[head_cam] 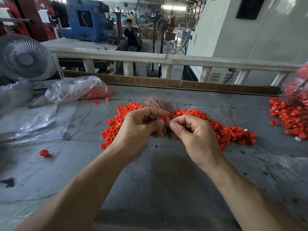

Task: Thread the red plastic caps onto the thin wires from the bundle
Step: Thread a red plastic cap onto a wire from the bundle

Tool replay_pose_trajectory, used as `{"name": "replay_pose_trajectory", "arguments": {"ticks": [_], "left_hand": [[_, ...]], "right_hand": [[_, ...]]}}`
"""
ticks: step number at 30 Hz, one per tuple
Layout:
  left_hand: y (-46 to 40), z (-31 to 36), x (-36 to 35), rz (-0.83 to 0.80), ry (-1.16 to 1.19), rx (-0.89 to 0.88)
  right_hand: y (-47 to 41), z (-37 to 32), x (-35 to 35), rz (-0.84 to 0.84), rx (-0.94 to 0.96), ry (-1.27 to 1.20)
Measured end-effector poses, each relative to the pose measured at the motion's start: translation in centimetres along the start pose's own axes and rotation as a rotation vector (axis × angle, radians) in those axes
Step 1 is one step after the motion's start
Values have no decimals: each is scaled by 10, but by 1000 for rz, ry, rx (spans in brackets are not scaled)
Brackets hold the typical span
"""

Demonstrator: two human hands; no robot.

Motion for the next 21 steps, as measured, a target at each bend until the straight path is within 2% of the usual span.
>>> {"name": "replay_pose_trajectory", "arguments": {"ticks": [21], "left_hand": [[4,5,-1,-14,-58,-14]], "right_hand": [[0,3,-2,-4,-29,14]]}}
Point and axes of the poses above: each hand's wrist, its own y-axis away from the middle knuckle, its own x-axis out of the back of the hand, z = x × y, the point moved 2 cm from there along -y, towards the middle knuckle, and after that the axes turned 4 degrees about z, right-handed, at the moved point
